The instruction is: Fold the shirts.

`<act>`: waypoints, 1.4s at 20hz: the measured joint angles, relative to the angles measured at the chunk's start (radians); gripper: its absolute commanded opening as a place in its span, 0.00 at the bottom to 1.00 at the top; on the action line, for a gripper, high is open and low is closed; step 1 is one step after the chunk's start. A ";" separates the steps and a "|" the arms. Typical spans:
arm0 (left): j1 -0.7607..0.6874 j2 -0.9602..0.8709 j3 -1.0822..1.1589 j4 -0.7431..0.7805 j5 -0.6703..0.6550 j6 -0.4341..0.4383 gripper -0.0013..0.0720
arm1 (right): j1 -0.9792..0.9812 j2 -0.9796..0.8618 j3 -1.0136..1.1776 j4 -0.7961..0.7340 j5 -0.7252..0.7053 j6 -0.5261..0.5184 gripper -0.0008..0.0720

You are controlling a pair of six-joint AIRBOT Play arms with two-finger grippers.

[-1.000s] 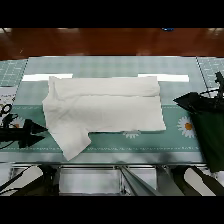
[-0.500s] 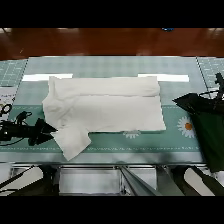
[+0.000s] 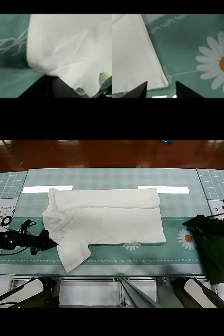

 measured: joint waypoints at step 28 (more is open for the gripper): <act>-0.003 0.009 0.208 -0.175 -0.056 0.068 0.03 | 0.318 -0.193 0.072 0.139 -0.069 -0.072 0.05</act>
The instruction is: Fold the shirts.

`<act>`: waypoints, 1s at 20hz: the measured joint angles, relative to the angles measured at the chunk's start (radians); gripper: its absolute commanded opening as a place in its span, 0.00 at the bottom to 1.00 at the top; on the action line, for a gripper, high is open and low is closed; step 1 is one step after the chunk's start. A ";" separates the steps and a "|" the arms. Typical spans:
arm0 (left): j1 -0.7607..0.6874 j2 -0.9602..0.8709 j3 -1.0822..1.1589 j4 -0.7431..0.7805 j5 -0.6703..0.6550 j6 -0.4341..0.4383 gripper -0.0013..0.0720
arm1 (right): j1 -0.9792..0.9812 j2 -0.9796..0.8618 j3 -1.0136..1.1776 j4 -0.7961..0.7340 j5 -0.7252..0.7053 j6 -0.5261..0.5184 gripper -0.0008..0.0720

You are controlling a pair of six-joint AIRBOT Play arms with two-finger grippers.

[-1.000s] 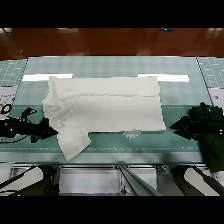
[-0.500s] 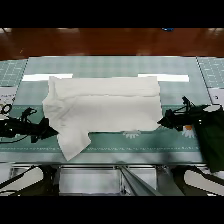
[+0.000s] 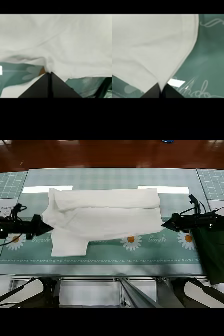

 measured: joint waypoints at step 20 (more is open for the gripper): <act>-0.189 -0.587 0.789 -0.080 0.084 -0.160 0.03 | 0.143 -0.500 0.591 0.075 -0.190 0.056 0.05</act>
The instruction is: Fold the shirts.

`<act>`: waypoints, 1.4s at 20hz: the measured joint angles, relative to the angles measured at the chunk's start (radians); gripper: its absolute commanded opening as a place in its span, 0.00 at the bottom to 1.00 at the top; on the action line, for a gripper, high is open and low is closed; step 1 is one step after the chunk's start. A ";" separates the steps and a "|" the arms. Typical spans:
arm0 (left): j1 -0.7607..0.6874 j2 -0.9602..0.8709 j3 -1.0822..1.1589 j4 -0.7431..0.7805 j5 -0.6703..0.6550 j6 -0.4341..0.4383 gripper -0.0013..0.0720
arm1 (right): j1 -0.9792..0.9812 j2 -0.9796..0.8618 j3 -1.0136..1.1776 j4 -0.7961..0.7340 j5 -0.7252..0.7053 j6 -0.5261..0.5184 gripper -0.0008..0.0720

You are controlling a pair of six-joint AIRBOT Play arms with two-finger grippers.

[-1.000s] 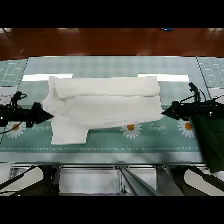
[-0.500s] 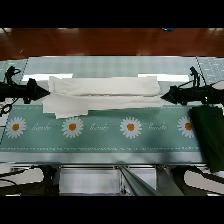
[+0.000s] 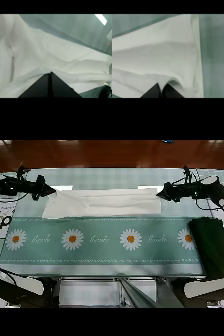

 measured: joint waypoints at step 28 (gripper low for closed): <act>-0.124 0.611 -0.459 0.342 0.122 0.042 0.71 | -0.177 0.055 -0.157 -0.036 -0.026 0.093 0.58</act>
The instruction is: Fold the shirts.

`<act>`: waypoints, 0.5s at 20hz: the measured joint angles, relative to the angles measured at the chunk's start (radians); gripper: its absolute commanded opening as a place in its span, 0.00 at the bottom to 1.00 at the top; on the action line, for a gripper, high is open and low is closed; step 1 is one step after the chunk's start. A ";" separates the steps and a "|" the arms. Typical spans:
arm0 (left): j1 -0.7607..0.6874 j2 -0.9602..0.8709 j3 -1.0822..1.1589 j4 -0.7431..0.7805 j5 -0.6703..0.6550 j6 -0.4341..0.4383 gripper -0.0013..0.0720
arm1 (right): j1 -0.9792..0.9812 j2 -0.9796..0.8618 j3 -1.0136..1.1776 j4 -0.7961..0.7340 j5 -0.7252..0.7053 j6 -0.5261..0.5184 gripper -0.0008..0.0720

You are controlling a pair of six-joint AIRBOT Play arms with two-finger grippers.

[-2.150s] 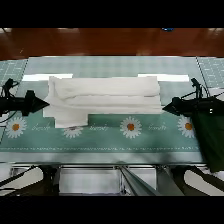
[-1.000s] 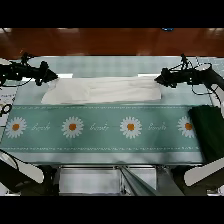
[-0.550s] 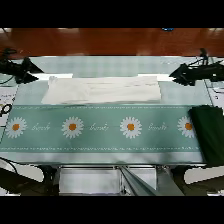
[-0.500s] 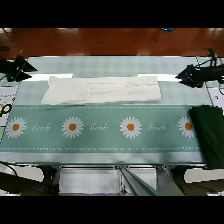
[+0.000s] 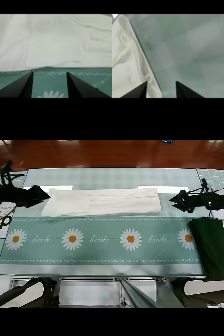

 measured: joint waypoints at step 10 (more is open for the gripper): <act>-0.083 0.000 -0.089 -0.017 0.111 0.024 0.71 | 0.146 -0.257 0.236 0.132 0.114 -0.010 0.17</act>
